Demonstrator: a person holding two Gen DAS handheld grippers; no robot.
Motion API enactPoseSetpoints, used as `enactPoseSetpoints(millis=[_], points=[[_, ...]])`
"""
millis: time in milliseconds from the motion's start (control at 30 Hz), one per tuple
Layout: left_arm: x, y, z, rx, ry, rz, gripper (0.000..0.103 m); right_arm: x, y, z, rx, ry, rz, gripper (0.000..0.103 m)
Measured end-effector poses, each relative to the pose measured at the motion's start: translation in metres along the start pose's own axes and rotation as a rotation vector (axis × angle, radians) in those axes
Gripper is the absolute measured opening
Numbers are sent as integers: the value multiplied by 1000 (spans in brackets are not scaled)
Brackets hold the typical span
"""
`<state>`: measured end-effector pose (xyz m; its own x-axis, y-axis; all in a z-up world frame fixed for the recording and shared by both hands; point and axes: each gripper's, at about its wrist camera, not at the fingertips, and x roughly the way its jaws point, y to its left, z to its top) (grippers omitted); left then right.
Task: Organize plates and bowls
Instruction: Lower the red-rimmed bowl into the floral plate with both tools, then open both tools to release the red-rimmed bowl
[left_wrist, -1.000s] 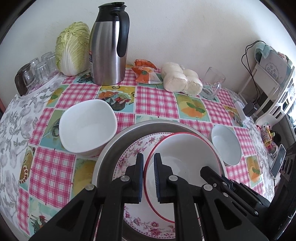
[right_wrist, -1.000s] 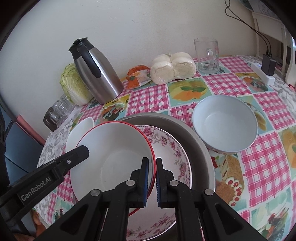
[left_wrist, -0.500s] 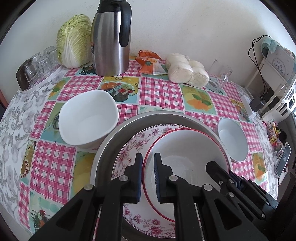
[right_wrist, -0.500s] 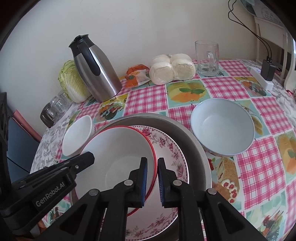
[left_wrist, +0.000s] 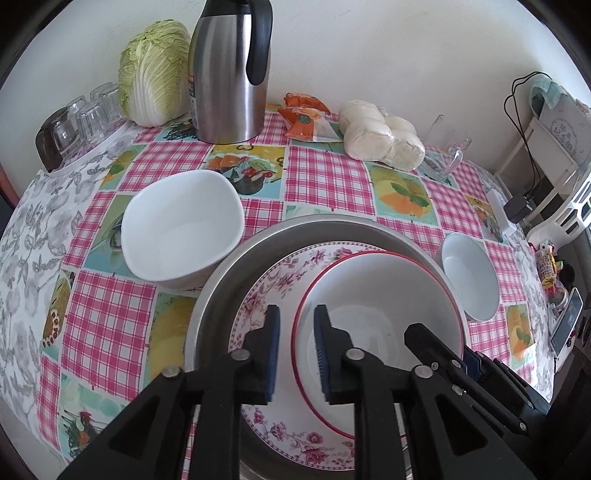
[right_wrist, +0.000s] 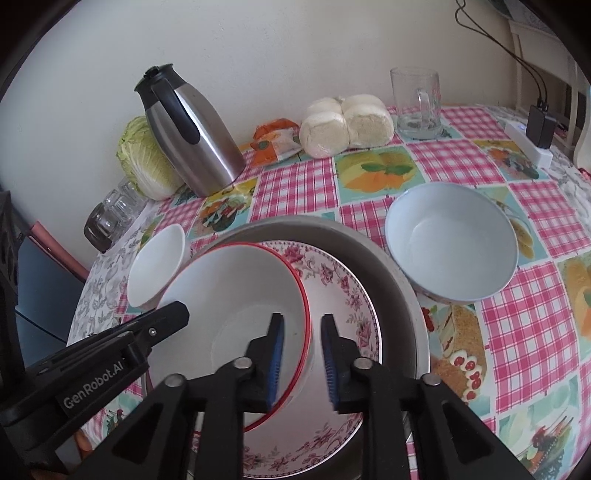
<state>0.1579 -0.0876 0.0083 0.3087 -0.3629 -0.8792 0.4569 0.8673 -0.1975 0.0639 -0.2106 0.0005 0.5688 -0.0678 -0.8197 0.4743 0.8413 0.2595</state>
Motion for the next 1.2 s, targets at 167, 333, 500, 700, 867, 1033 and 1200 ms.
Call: enactPoseSetpoints(millis=[167, 333, 500, 700, 867, 1033, 1200], points=[[-7, 4, 2, -16, -15, 7, 33, -1, 0, 0, -9, 6, -6, 35], [-20, 7, 4, -27, -55, 19, 47, -9, 0, 3, -13, -7, -15, 41], [-37, 11, 6, -43, -100, 40, 63, -27, -1, 10, -11, -43, -11, 47], [-53, 21, 8, -60, -145, 107, 79, -46, -2, 15, -14, -93, -25, 66], [-62, 39, 8, -111, -180, 158, 91, -53, -6, 18, -13, -109, -44, 82], [-64, 59, 6, -172, -203, 205, 97, -54, -9, 19, -8, -112, -66, 94], [-67, 77, 3, -225, -218, 267, 98, -51, -10, 18, -9, -109, -83, 103]])
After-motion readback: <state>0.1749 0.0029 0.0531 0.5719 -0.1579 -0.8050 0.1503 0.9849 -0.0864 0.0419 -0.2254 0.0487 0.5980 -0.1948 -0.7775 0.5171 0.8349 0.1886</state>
